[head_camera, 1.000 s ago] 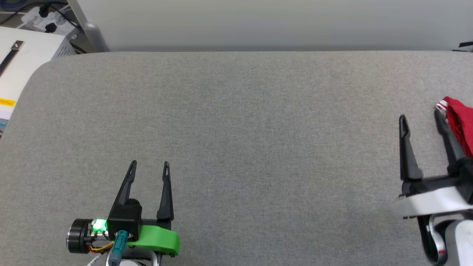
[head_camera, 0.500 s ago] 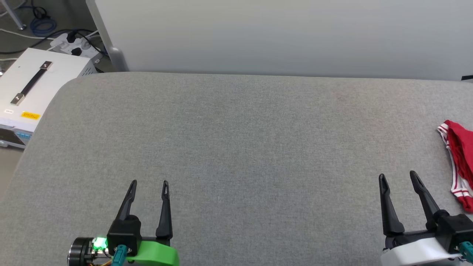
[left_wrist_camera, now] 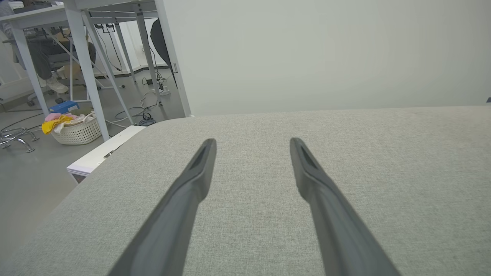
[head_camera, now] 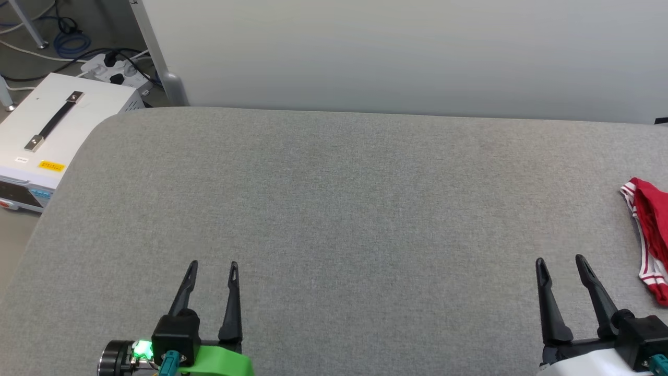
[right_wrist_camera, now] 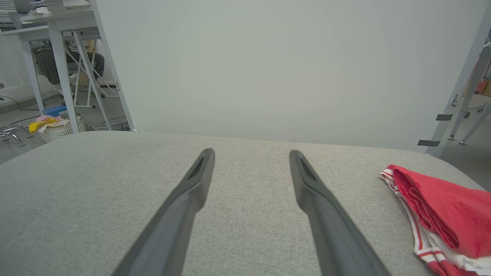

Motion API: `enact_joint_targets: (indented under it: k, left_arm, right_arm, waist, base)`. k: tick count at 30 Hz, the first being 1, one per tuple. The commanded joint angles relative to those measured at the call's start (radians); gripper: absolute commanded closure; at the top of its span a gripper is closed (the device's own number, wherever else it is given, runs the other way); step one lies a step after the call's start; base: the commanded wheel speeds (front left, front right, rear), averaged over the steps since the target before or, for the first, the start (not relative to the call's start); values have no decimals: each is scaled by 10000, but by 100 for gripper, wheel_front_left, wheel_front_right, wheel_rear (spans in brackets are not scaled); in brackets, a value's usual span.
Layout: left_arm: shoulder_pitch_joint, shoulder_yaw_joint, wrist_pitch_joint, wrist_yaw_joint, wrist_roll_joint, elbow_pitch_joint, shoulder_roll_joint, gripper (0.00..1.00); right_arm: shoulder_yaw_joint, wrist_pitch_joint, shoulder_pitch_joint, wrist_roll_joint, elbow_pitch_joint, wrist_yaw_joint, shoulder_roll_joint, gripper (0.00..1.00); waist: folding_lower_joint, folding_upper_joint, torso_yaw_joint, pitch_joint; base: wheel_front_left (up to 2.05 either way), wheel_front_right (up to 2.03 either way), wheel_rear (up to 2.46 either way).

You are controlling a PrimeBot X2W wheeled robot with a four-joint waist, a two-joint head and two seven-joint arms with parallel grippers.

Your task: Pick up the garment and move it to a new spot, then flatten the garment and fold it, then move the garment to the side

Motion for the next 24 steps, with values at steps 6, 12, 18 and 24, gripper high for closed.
enact_joint_targets:
  k: [6, 12, 18, 24]
  left_arm:
    - [-26, 12, 69, -15, 15, -9, -10, 100]
    - [-71, 67, 189, -44, 37, -27, -33, 100]
    - [-116, 122, 309, -73, 58, -45, -56, 100]
    - [-161, 177, 429, -102, 80, -62, -79, 100]
  right_arm:
    - [5, 73, -41, -27, 25, 0, 1, 100]
    - [18, 194, -120, -78, 68, -1, 7, 100]
    - [31, 314, -199, -130, 112, -1, 13, 100]
    - [44, 434, -277, -181, 155, -1, 19, 100]
  waist:
    - [1, 0, -21, -5]
    - [1, 0, -59, -11]
    - [1, 0, -96, -17]
    - [1, 0, -133, -23]
  base:
    - [0, 0, 0]
    - [0, 0, 0]
    - [0, 0, 0]
    - [0, 0, 0]
